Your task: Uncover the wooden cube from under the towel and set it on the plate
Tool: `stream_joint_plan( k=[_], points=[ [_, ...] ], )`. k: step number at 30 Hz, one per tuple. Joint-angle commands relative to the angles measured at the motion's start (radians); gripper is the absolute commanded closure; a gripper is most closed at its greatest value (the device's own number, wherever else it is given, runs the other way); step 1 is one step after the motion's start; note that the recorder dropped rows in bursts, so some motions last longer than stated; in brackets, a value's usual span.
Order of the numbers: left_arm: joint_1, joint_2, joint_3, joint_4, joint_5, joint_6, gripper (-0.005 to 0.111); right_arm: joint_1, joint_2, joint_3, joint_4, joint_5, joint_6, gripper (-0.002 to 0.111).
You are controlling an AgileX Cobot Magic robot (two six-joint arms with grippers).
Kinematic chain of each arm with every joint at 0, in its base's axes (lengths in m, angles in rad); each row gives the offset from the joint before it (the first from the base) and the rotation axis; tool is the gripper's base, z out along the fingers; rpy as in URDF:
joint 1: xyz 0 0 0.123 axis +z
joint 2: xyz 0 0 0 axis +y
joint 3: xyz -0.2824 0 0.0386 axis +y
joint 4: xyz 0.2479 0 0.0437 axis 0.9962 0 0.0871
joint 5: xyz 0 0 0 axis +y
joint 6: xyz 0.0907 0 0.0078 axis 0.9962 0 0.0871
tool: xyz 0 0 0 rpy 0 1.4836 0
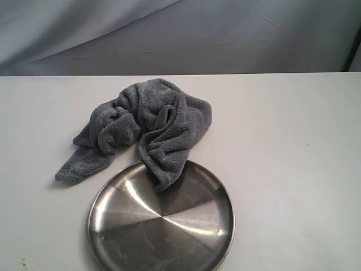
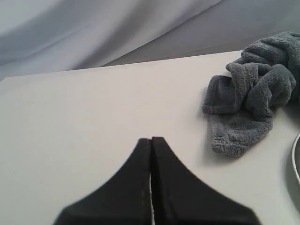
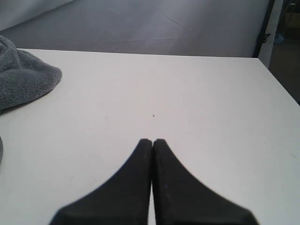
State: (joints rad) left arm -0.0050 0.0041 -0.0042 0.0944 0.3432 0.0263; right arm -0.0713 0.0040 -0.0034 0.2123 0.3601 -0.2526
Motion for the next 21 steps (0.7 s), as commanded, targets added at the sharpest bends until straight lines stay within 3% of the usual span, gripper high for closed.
stream_joint_plan(
  k=[1, 7, 21],
  points=[
    [-0.005, -0.004, 0.004, -0.002, -0.009, 0.002, 0.107, 0.001, -0.004, 0.003, 0.005, -0.01, -0.001, 0.108],
    [-0.005, -0.004, 0.004, 0.09, -0.01, 0.01, 0.107, 0.001, -0.004, 0.003, 0.005, -0.01, -0.001, 0.108],
    [-0.005, -0.004, 0.004, 0.107, -0.01, 0.011, 0.107, 0.001, -0.004, 0.003, 0.005, -0.01, -0.001, 0.108]
  ],
)
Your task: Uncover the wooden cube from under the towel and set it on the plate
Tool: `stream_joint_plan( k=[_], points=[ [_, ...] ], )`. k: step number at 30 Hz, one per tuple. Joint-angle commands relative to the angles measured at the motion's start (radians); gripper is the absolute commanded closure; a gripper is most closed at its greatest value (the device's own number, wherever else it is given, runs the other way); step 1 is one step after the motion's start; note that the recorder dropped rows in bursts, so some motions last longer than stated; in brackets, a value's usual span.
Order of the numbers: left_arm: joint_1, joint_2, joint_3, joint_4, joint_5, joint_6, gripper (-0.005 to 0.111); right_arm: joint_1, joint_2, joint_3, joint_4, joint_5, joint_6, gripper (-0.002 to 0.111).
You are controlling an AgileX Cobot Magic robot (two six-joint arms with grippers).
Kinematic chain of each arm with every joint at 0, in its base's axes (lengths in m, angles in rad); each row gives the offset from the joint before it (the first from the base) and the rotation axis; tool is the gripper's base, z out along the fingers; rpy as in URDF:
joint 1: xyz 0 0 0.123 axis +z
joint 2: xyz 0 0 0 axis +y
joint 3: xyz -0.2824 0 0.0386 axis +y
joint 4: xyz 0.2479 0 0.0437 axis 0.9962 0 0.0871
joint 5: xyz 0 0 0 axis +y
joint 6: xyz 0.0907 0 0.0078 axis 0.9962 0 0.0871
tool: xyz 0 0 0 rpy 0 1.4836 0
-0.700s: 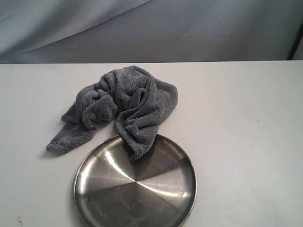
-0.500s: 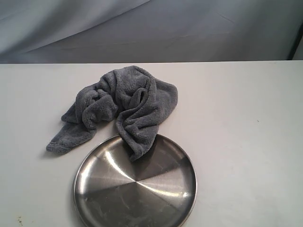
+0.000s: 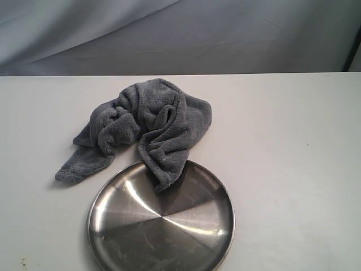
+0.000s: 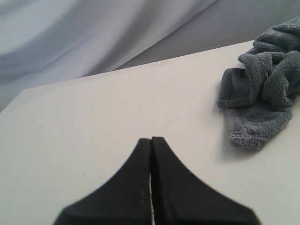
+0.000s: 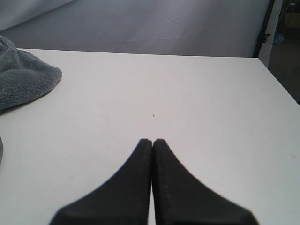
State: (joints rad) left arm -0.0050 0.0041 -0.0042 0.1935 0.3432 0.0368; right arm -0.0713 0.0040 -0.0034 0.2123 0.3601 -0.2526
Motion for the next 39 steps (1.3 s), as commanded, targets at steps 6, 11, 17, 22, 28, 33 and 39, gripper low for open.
stream_joint_plan(
  k=[6, 11, 17, 22, 28, 33, 39],
  points=[
    [-0.005, -0.004, 0.004, -0.031, -0.191, -0.009, 0.107, 0.001, -0.004, 0.003, 0.005, -0.01, -0.001, 0.108],
    [-0.005, -0.004, 0.004, -0.167, -0.527, -0.098, 0.107, 0.001, -0.004, 0.003, 0.005, -0.01, -0.001, 0.108],
    [-0.005, -0.004, 0.004, -0.084, -0.921, -0.406, 0.107, 0.001, -0.004, 0.003, 0.005, -0.01, -0.001, 0.108],
    [-0.005, -0.004, -0.098, -0.046, -0.757, -0.487, 0.107, 0.001, -0.004, 0.003, 0.005, -0.01, -0.001, 0.108],
    [-0.005, 0.202, -0.276, 0.146, -0.682, -0.606, 0.107, 0.001, -0.004, 0.003, 0.005, -0.01, -0.001, 0.108],
    [-0.005, 0.478, -0.439, 0.323, -0.686, -0.667, 0.107, 0.001, -0.004, 0.003, 0.005, -0.01, -0.001, 0.108],
    [-0.005, 0.785, -0.606, 0.505, -0.745, -0.663, 0.107, 0.001, -0.004, 0.003, 0.005, -0.01, -0.001, 0.108]
  ],
)
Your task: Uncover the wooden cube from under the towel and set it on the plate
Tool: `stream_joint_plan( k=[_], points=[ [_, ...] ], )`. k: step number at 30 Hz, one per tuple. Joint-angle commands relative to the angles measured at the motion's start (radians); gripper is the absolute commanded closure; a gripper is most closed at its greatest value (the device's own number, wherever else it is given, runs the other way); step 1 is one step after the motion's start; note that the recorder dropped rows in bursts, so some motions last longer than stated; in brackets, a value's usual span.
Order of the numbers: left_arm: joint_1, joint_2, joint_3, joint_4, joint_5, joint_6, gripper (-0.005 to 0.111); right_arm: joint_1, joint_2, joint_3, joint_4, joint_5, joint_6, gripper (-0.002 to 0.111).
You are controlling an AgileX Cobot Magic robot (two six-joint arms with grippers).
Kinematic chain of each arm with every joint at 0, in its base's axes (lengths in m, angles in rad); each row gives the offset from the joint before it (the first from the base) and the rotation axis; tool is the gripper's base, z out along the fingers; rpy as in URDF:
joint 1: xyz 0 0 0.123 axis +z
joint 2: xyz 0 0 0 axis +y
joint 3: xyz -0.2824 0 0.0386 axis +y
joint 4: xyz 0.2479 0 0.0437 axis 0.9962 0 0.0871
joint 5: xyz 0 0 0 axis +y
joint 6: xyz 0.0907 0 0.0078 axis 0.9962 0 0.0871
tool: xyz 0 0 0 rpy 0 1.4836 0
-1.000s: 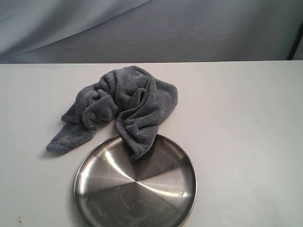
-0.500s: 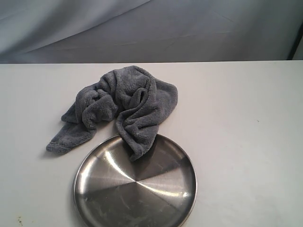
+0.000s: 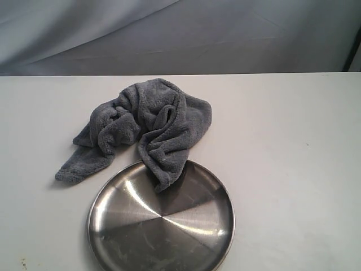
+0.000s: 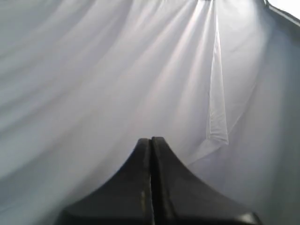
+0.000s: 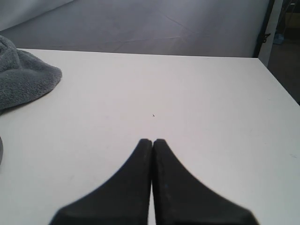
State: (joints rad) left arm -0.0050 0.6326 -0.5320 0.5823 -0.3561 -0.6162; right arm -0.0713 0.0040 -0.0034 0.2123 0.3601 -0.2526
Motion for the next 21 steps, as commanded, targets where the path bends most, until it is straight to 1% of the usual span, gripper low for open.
stream_joint_plan(
  k=[1, 3, 6, 10, 12, 14, 15, 17, 18, 19, 20, 21],
  points=[
    [-0.005, 0.197, -0.095, 0.149, -0.07, -0.01, 0.107, 0.001, -0.004, 0.003, 0.005, -0.01, -0.001, 0.108],
    [-0.005, 0.262, -0.115, 0.194, -0.109, -0.01, 0.107, 0.001, -0.004, 0.003, 0.005, -0.01, -0.001, 0.108],
    [-0.005, 0.336, -0.128, 0.194, -0.136, -0.01, 0.107, 0.001, -0.004, 0.003, 0.005, -0.01, -0.001, 0.108],
    [-0.005, 0.386, -0.131, 0.19, -0.114, -0.01, 0.107, 0.001, -0.004, 0.003, 0.005, -0.01, -0.001, 0.108],
    [-0.007, 0.391, -0.17, 0.19, 0.054, -0.082, 0.107, 0.001, -0.004, 0.003, 0.005, -0.01, -0.001, 0.108],
    [-0.007, 0.391, -0.201, 0.19, 0.157, -0.093, 0.107, 0.001, -0.004, 0.003, 0.005, -0.01, -0.001, 0.108],
    [-0.007, 0.391, -0.208, 0.19, 0.177, -0.093, 0.107, 0.001, -0.004, 0.003, 0.005, -0.01, -0.001, 0.108],
    [-0.04, 0.394, -0.235, 0.185, 0.249, -0.085, 0.107, 0.001, -0.004, 0.003, 0.005, -0.01, -0.001, 0.108],
    [-0.077, 0.404, -0.264, 0.176, 0.321, -0.071, 0.107, 0.001, -0.004, 0.003, 0.005, -0.01, -0.001, 0.108],
    [-0.1, 0.412, -0.278, 0.15, 0.356, -0.032, 0.107, 0.001, -0.004, 0.003, 0.005, -0.01, -0.001, 0.108],
    [-0.141, 0.43, -0.303, 0.068, 0.421, 0.087, 0.107, 0.001, -0.004, 0.003, 0.005, -0.01, -0.001, 0.108],
    [-0.158, 0.441, -0.314, 0.015, 0.445, 0.151, 0.107, 0.001, -0.004, 0.003, 0.005, -0.01, -0.001, 0.108]
  ],
)
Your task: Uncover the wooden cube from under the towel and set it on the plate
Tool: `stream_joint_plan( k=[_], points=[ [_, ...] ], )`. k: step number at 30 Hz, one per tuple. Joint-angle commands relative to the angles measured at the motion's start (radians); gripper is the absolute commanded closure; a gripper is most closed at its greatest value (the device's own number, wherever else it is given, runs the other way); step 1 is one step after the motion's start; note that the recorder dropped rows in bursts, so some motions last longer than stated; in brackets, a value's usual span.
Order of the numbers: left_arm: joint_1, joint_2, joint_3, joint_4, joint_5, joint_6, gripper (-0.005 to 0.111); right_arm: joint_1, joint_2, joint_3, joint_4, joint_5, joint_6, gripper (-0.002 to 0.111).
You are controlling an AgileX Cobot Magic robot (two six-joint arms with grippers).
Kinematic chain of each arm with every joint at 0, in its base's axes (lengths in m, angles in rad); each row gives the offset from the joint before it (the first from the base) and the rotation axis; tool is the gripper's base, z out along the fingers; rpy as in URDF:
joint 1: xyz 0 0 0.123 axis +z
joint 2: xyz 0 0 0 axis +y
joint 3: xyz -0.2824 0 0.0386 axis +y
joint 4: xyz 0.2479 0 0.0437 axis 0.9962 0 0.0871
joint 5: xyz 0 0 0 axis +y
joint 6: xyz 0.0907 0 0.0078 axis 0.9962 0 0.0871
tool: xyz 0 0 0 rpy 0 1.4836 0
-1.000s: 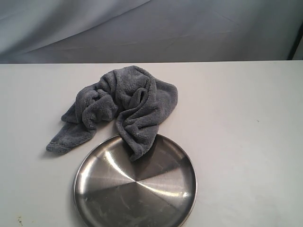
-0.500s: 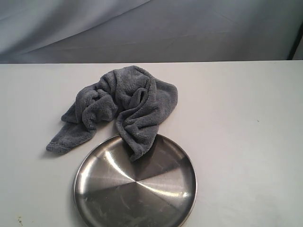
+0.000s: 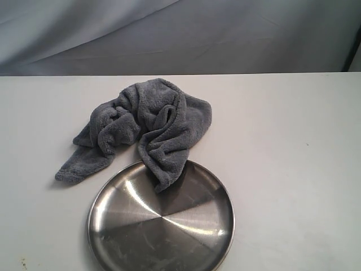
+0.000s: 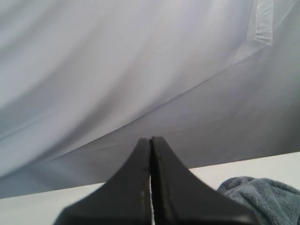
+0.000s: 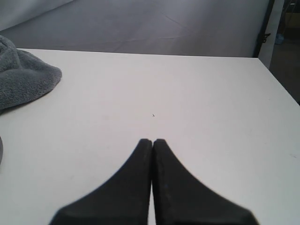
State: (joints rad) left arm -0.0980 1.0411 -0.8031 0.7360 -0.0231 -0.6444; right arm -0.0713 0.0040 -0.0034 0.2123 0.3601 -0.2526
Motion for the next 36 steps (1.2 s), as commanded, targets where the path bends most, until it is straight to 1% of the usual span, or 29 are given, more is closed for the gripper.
stream_joint_plan(
  k=[1, 8, 14, 20, 23, 26, 32, 36],
  points=[
    [-0.077, 0.045, -0.06, -0.171, 0.144, 0.21, 0.107, 0.001, -0.004, 0.003, 0.005, -0.01, -0.001, 0.108],
    [-0.147, 0.115, -0.104, -0.18, 0.174, 0.205, 0.107, 0.001, -0.004, 0.003, 0.005, -0.01, -0.001, 0.108],
    [-0.194, 0.253, -0.187, -0.18, 0.324, 0.209, 0.107, 0.001, -0.004, 0.003, 0.005, -0.01, -0.001, 0.108],
    [-0.238, 0.365, -0.271, -0.185, 0.397, 0.217, 0.107, 0.001, -0.004, 0.003, 0.005, -0.01, -0.001, 0.108],
    [-0.262, 0.407, -0.294, -0.214, 0.404, 0.281, 0.107, 0.001, -0.004, 0.003, 0.005, -0.01, -0.001, 0.108],
    [-0.277, 0.452, -0.33, -0.287, 0.423, 0.369, 0.107, 0.001, -0.004, 0.003, 0.005, -0.01, -0.001, 0.108],
    [-0.279, 0.556, -0.426, -0.425, 0.5, 0.534, 0.107, 0.001, -0.004, 0.003, 0.005, -0.01, -0.001, 0.108],
    [-0.279, 0.621, -0.471, -0.506, 0.527, 0.634, 0.107, 0.001, -0.004, 0.003, 0.005, -0.01, -0.001, 0.108]
  ],
)
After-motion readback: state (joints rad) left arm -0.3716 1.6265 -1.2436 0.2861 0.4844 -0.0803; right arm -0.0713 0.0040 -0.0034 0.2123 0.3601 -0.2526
